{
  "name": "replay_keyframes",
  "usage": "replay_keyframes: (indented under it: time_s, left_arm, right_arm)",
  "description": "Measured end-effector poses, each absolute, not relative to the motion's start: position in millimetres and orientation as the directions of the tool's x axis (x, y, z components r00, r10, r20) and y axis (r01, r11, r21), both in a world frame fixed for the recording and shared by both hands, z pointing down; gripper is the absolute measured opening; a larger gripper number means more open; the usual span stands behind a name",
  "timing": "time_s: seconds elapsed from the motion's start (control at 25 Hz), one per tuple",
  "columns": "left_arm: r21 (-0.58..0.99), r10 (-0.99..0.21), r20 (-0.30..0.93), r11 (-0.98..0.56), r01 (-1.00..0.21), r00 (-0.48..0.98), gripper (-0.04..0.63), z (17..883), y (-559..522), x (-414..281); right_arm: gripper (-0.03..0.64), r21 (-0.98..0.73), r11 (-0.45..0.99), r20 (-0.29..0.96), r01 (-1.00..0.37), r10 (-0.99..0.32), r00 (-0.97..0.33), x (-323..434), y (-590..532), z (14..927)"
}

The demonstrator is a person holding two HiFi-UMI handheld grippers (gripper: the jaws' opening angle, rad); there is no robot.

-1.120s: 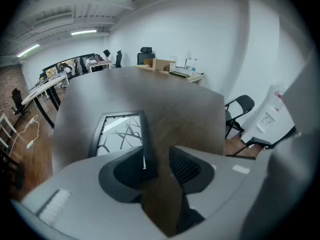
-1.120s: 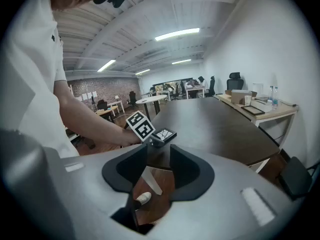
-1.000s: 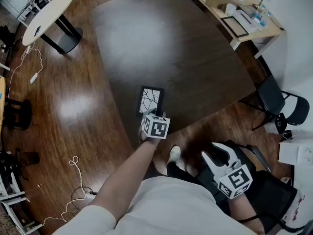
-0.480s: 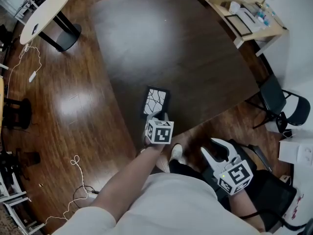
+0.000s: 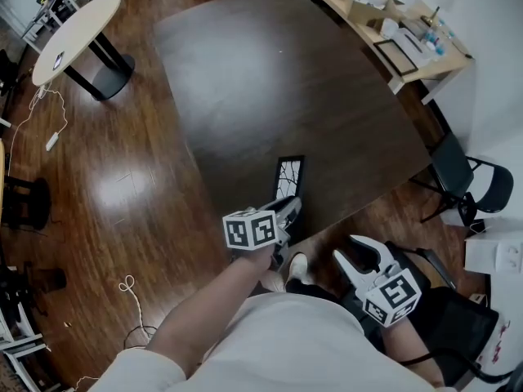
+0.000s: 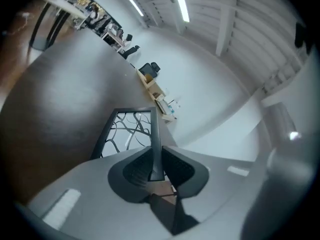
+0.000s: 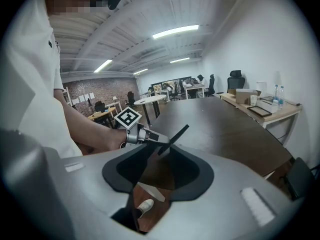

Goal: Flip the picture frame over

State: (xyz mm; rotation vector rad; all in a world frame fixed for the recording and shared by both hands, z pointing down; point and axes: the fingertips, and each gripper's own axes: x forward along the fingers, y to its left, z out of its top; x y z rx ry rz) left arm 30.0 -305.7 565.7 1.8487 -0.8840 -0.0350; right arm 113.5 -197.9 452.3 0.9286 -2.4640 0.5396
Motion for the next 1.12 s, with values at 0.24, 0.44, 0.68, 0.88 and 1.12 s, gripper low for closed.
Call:
replay_keyframes:
  time_s: [0.24, 0.44, 0.68, 0.88, 1.12]
  left_arm:
    - [0.979, -0.585, 0.056, -0.128, -0.160, 0.809, 0.063, 560, -305, 8]
    - [0.990, -0.607, -0.137, -0.058, 0.128, 0.782, 0.063, 555, -300, -16]
    - [0.984, -0.599, -0.173, -0.063, 0.169, 0.782, 0.067, 565, -299, -42]
    - [0.985, -0.561, -0.169, -0.078, 0.152, 0.810, 0.072, 569, -299, -55]
    - [0.989, -0.527, -0.150, -0.095, 0.117, 0.836, 0.075, 578, -294, -73]
  right_arm:
    - [0.140, -0.187, 0.688, 0.553, -0.702, -0.516, -0.654, 93, -194, 451]
    - [0.140, -0.166, 0.672, 0.574, -0.721, -0.529, -0.625, 83, -192, 449]
    - [0.140, -0.154, 0.654, 0.587, -0.740, -0.542, -0.601, 69, -192, 447]
    - [0.140, -0.153, 0.647, 0.584, -0.747, -0.550, -0.596, 54, -191, 446]
    - [0.140, -0.157, 0.619, 0.584, -0.770, -0.570, -0.577, 46, -182, 448]
